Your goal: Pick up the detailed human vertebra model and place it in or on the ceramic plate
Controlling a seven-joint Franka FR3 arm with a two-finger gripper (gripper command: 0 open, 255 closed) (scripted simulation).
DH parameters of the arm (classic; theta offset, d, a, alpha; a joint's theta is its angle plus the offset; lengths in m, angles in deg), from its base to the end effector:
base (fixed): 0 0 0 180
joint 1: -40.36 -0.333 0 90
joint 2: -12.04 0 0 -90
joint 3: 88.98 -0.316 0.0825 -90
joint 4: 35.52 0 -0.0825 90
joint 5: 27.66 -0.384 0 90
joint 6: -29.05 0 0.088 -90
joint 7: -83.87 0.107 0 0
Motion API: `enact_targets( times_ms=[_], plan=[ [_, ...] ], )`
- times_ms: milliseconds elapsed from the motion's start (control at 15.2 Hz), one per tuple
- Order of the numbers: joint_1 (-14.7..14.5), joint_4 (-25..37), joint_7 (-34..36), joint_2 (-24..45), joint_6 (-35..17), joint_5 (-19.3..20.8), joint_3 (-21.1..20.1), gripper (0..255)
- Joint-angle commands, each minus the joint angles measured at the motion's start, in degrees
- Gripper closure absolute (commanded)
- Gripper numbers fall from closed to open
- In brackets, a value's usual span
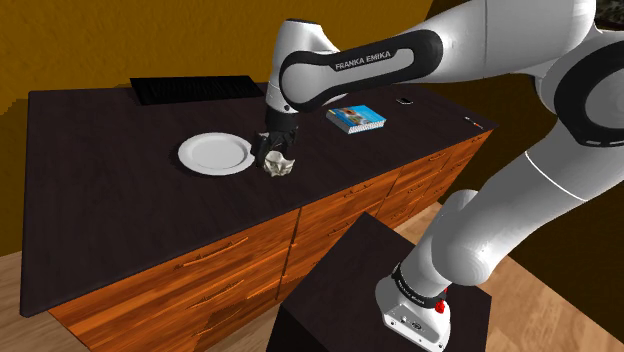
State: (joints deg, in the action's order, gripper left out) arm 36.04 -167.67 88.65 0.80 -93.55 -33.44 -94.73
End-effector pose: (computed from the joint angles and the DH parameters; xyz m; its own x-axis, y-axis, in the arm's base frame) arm 0.4741 0.0895 0.4278 0.9991 0.0368 0.0216 0.0382 -0.9969 -0.0689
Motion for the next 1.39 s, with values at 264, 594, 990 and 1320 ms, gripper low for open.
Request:
enact_targets(
  times_ms=[264, 594, 990, 1320],
  plan=[
    [0.00, 0.00, 0.00, 0.00, 0.00, 0.00, 0.00, 255],
    [0.00, -0.02, 0.00, 0.00, -0.02, 0.00, 0.00, 255],
    [0.06, 2.57, 0.21, -1.39, 3.95, 0.10, 0.10, 255],
    [0.11, 5.44, 0.42, -2.45, 7.88, 0.20, 0.21, 255]
  ],
)
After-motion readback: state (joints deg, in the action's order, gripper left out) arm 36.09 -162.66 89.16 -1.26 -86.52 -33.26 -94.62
